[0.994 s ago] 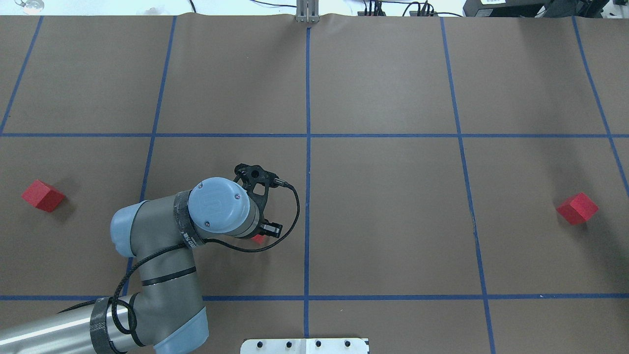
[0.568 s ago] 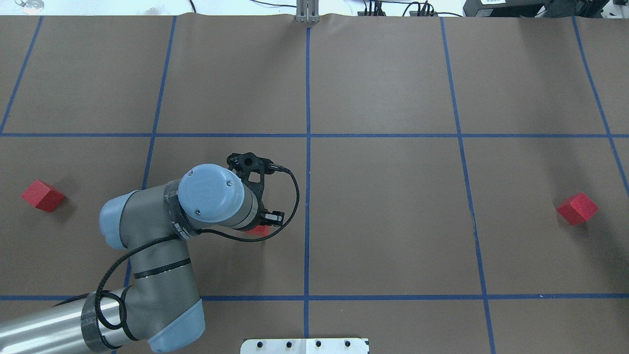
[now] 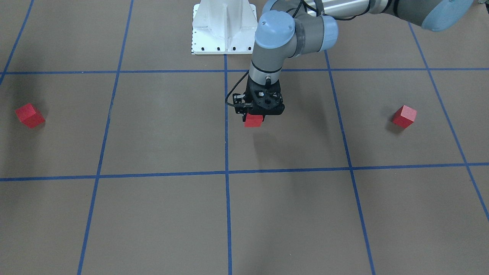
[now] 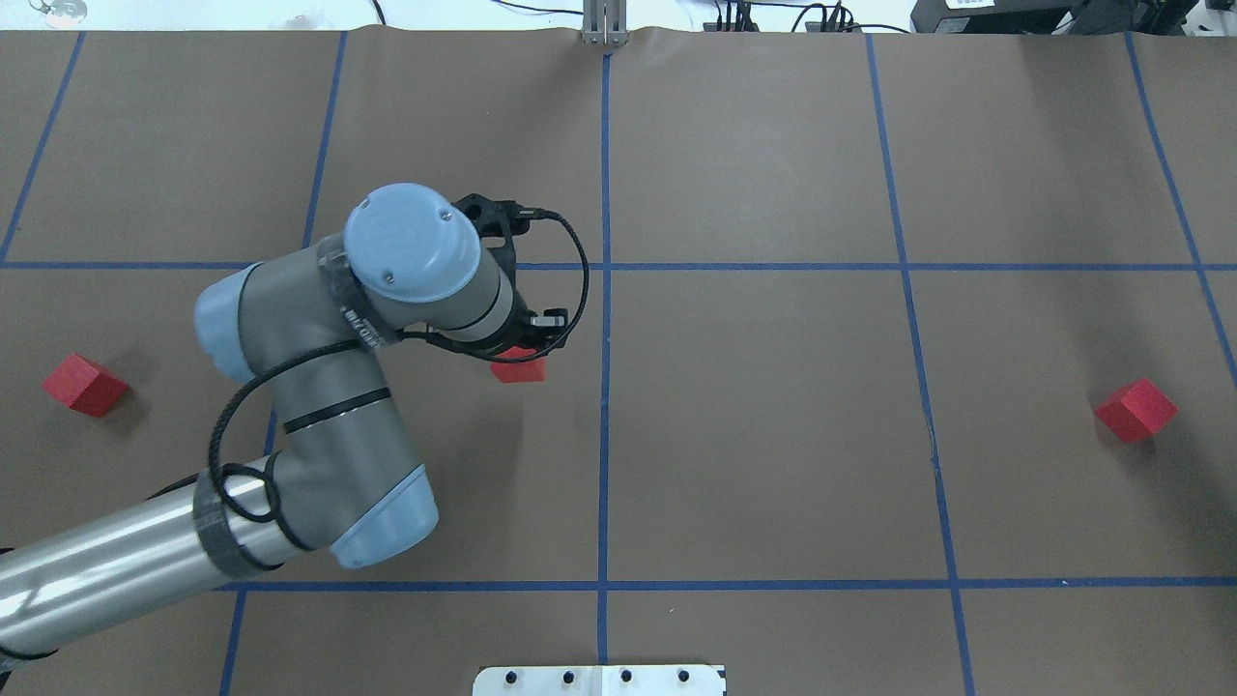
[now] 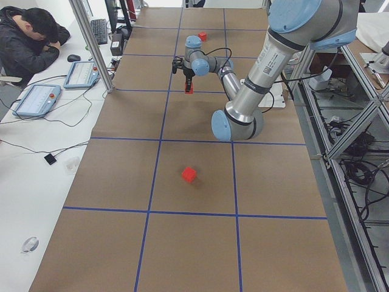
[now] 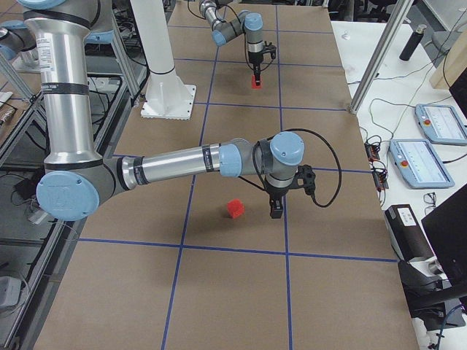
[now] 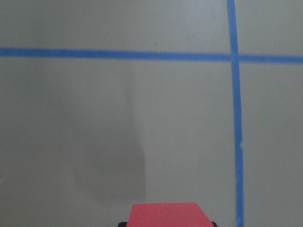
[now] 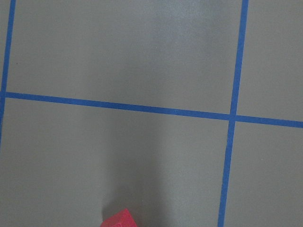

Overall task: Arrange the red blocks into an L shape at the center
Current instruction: 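Carry the red cube farther from the robot to the grid intersection, then open the left gripper and release the cube at the intersection, then raise the left gripper away while the right gripper reaches the far red cube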

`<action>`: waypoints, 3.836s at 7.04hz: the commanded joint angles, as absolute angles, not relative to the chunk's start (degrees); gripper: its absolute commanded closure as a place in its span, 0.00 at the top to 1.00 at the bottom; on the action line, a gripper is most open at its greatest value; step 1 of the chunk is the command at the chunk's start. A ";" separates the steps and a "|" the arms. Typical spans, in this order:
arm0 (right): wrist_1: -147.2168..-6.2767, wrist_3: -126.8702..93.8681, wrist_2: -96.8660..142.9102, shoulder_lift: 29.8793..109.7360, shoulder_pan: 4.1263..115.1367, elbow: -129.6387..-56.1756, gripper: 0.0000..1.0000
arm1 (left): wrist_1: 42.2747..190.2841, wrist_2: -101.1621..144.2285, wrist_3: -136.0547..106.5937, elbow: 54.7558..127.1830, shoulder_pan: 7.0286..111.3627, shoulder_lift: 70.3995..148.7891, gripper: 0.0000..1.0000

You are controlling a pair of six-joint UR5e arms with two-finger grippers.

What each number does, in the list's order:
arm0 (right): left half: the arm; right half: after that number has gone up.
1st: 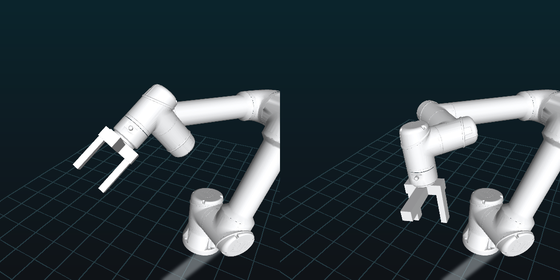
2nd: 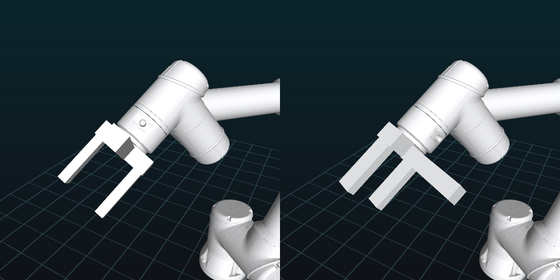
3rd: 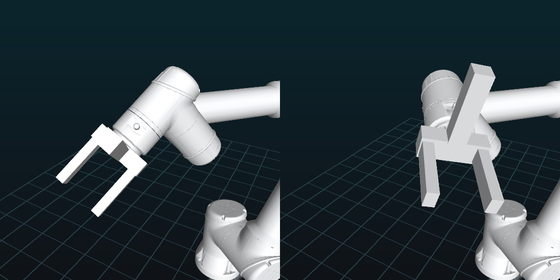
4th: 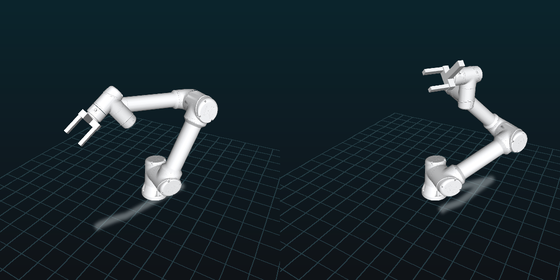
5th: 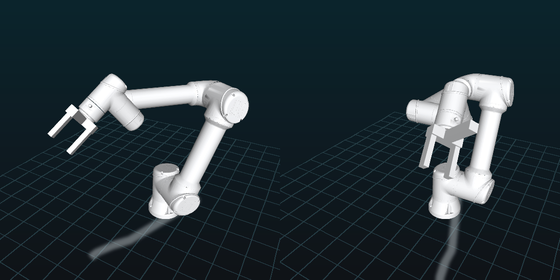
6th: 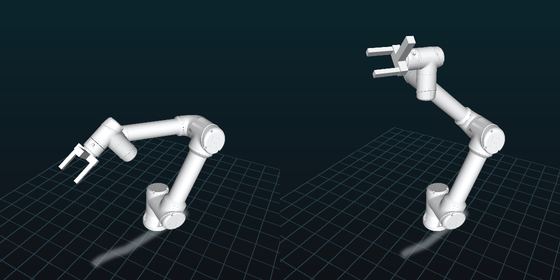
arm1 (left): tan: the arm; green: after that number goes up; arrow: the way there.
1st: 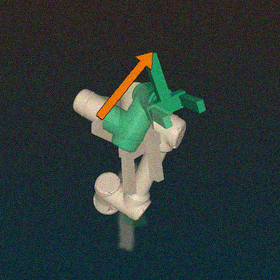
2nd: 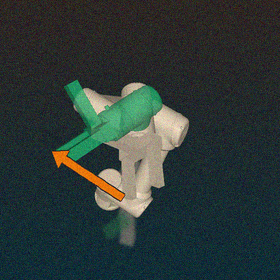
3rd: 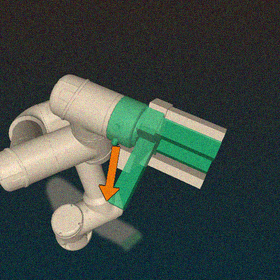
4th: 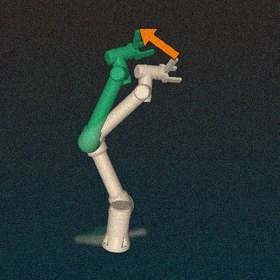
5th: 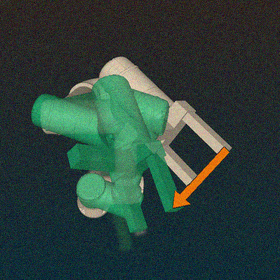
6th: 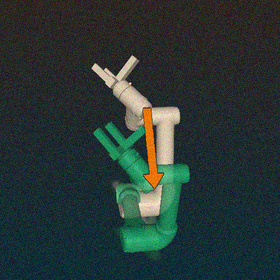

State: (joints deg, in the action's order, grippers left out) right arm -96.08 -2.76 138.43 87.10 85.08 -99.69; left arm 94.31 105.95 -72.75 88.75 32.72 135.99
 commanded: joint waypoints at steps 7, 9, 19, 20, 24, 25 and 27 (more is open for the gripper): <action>-96.15 -2.72 138.43 86.05 85.08 -99.05 0.99 | 103.71 105.73 -65.63 64.51 34.63 148.36 0.00; -96.15 -2.72 138.43 86.04 85.08 -98.96 0.99 | 103.45 105.82 -71.78 64.60 34.02 148.97 0.00; -96.07 -2.64 138.25 86.13 85.08 -99.05 0.99 | 101.36 106.78 -71.63 67.65 35.13 148.88 1.00; -96.06 -2.81 137.90 86.13 85.08 -99.31 0.99 | 95.77 110.01 -71.46 71.68 38.90 148.89 1.00; -82.44 -4.57 137.47 92.85 81.15 -102.46 0.99 | 84.38 117.33 -63.99 82.78 48.86 147.58 1.00; -77.92 -5.01 137.29 95.68 78.86 -102.65 0.99 | 84.38 117.33 -63.98 83.05 48.95 147.39 1.00; -75.95 -5.19 137.28 99.56 77.26 -104.32 0.99 | 84.37 117.25 -63.98 85.42 49.13 145.38 1.00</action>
